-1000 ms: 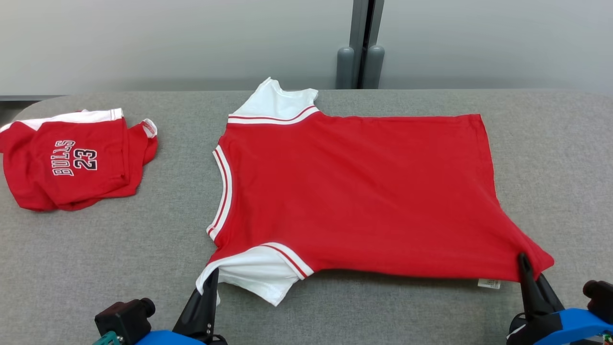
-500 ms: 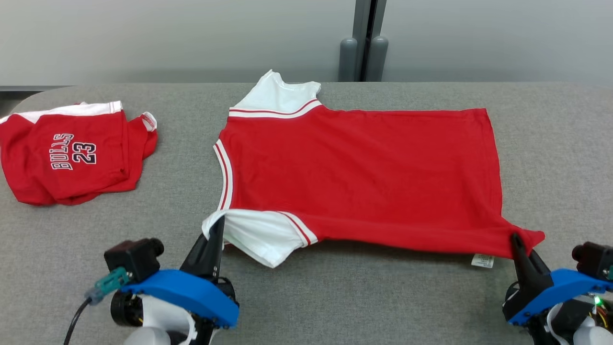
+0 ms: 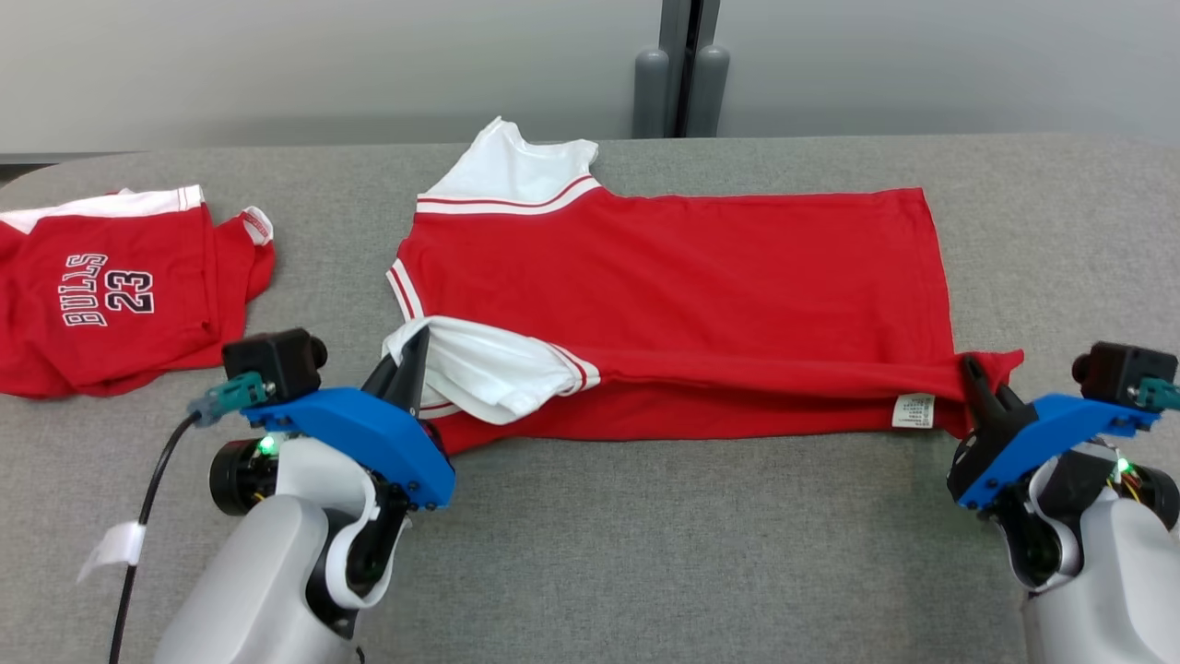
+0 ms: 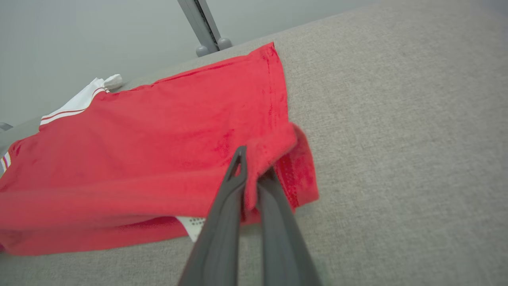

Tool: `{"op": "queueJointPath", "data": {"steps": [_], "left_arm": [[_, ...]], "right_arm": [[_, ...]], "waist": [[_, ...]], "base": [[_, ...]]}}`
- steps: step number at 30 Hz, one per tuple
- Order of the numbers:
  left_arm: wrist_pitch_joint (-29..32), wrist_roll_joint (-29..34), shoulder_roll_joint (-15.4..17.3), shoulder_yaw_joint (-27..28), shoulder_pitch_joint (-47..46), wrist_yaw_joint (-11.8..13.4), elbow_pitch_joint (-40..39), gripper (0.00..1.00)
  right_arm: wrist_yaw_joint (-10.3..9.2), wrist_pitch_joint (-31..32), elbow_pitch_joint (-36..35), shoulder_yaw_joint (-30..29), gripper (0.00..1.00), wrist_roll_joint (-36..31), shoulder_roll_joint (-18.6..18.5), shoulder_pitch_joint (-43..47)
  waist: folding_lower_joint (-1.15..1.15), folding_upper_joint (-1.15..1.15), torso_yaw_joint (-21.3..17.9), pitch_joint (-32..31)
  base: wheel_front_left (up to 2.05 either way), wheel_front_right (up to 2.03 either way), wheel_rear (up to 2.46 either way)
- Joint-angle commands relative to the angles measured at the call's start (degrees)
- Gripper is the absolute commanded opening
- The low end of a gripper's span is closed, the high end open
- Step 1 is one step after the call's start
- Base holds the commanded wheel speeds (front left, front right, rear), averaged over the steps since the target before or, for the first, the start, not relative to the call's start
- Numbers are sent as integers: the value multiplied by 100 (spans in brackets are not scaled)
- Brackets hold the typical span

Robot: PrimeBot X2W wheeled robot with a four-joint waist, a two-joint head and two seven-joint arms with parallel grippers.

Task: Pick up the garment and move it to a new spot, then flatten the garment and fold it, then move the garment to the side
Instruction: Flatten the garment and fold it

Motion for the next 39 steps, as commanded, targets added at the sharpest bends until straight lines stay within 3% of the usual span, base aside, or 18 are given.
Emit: {"op": "queueJointPath", "data": {"steps": [1, 12, 13, 14, 15, 16, 29, 39], "left_arm": [[16, 13, -17, 23, -151, -43, 121, 0], [153, 13, -263, -88, -926, -104, 1323, 0], [157, 40, -275, -105, -993, -101, 1414, 4], [146, 62, -301, -115, -1072, -114, 1503, 33], [118, 70, -332, -113, -1150, -127, 1578, 48], [85, 76, -361, -106, -1226, -142, 1661, 100], [-466, -20, -525, 30, -1616, -399, 2328, 100], [-475, -45, -324, -60, -912, -352, 1952, 100]], "right_arm": [[1, 29, 123, -53, 0, -83, -20, -176], [1, -140, 1439, -329, 0, -578, -22, -1100], [1, -162, 1562, -373, 0, -595, -23, -1175], [1, -178, 1701, -397, 38, -620, -22, -1247], [1, -209, 1830, -406, 89, -650, -22, -1326], [1, -266, 1945, -432, 100, -635, -23, -1421], [1, -1387, 3161, -37, 100, -15, -22, -2361], [1, -2104, 2946, -57, 100, -755, -19, -1950]], "waist": [[-1, -1, -9, 20], [-1, -1, -65, 177], [-1, -1, -70, 187], [-1, -1, -75, 195], [-1, -1, -79, 203], [-1, -1, -84, 212], [-1, -1, -138, 172], [-1, -1, -69, -179]], "base": [[0, 0, 0], [0, 0, 0], [0, 0, 0], [0, 0, 0], [0, 0, 0], [0, 0, 0], [0, 0, 0], [0, 0, 0]]}}
